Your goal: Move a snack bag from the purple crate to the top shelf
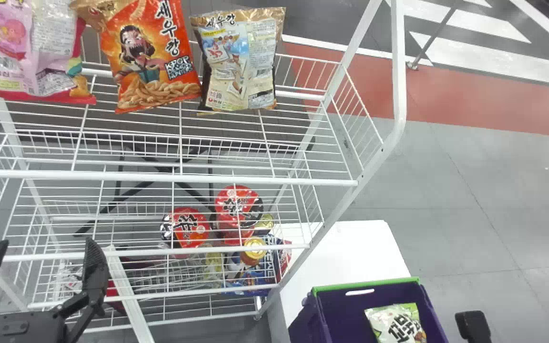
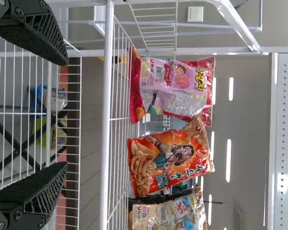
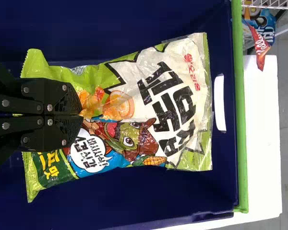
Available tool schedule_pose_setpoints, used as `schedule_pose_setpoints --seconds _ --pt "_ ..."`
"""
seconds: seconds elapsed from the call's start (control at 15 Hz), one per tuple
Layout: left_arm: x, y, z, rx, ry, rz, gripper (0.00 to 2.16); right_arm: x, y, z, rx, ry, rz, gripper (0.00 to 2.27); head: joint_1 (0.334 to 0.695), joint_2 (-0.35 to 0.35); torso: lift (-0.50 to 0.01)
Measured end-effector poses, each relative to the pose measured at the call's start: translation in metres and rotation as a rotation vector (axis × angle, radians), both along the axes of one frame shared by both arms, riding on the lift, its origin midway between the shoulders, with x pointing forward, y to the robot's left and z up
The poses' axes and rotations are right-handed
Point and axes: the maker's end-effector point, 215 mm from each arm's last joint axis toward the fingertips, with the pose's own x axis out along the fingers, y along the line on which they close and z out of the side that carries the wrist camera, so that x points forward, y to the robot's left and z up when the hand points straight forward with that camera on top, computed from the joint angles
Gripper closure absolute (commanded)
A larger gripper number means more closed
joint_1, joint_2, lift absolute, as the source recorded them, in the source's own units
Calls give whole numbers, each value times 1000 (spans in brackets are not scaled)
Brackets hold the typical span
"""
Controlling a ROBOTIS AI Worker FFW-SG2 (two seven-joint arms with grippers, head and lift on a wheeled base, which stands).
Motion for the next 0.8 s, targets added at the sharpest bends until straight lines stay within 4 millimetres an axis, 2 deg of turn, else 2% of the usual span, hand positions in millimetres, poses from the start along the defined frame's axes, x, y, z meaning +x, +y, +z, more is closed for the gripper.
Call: schedule_pose_setpoints --seconds 0.8 --pt "-2 -2 2 -5 -7 0 63 1 1 1 10 -6 -2 1713 695 -350 -34"
